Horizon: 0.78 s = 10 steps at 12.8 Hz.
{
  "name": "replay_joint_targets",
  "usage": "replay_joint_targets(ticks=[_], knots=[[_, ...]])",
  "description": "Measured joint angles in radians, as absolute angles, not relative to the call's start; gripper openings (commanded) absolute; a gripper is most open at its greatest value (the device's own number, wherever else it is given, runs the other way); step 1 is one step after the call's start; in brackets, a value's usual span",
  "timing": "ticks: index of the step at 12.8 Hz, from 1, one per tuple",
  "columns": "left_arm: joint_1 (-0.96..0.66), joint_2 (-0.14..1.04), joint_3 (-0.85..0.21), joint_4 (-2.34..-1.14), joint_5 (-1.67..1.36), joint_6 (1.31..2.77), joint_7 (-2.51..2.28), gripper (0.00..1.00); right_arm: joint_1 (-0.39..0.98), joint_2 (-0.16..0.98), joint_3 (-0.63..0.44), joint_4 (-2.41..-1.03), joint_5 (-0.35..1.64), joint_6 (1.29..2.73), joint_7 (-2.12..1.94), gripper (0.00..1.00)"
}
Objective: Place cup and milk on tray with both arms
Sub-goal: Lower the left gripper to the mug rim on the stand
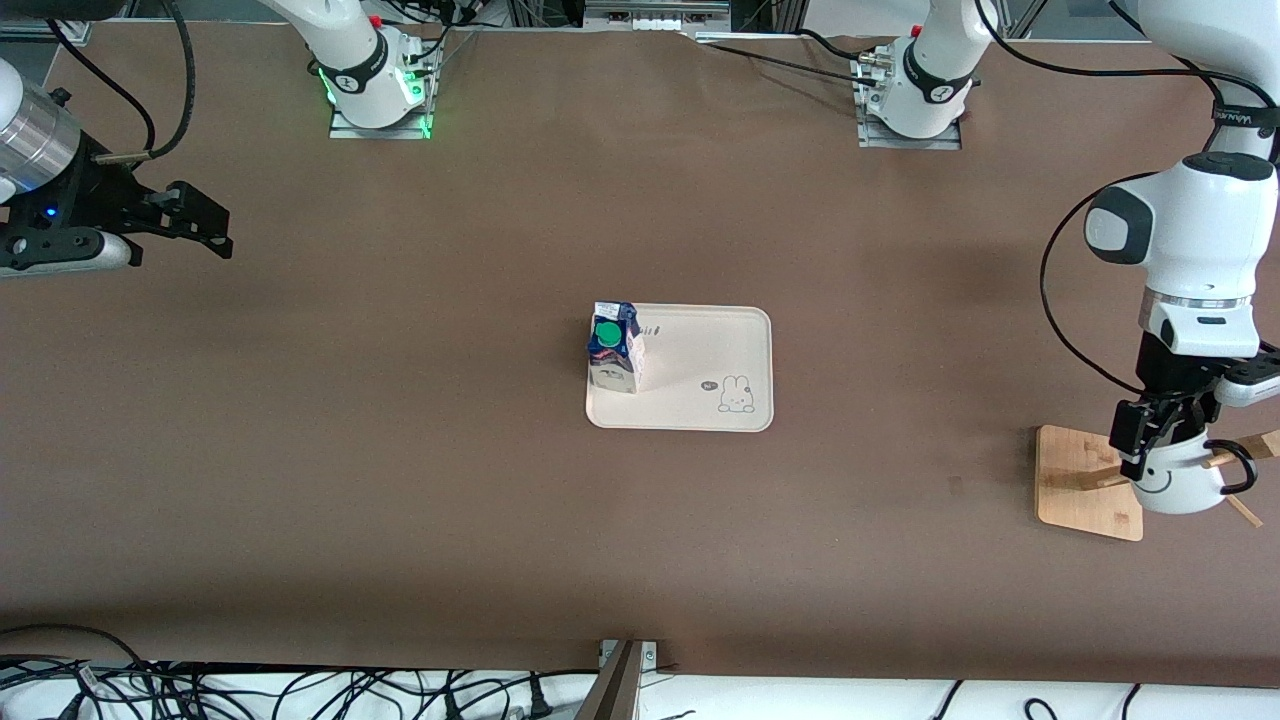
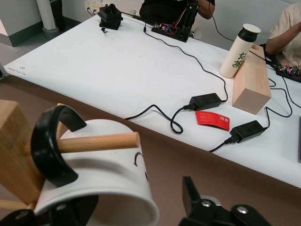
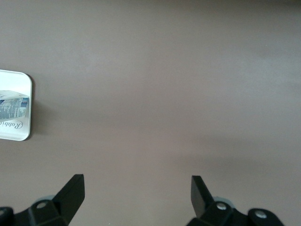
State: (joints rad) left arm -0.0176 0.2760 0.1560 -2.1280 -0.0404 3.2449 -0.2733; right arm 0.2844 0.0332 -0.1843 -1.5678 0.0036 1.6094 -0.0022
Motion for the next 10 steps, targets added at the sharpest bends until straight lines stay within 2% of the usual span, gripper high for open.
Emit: replay_joint_targets(ticks=[1,4,7,10], knots=[[-0.018,0.277,0.156,-2.127,-0.04,3.245,-0.262,0.21,0.284,0.033,-0.184,-1.568,0.004,1.609,-0.002,1.0],[-0.018,0.28,0.155,-2.126,-0.04,3.245,-0.251,0.18,0.284,0.033,-0.184,-1.568,0.004,1.609,-0.002,1.0],[-0.018,0.282,0.153,-2.126,-0.04,3.245,-0.251,0.0,0.284,0.033,-0.184,-1.568,0.004,1.611,-0.002,1.0],[-0.018,0.283,0.151,-2.127,-0.04,3.245,-0.252,0.0,0.284,0.034,-0.184,-1.568,0.004,1.612,-0.002,1.0]])
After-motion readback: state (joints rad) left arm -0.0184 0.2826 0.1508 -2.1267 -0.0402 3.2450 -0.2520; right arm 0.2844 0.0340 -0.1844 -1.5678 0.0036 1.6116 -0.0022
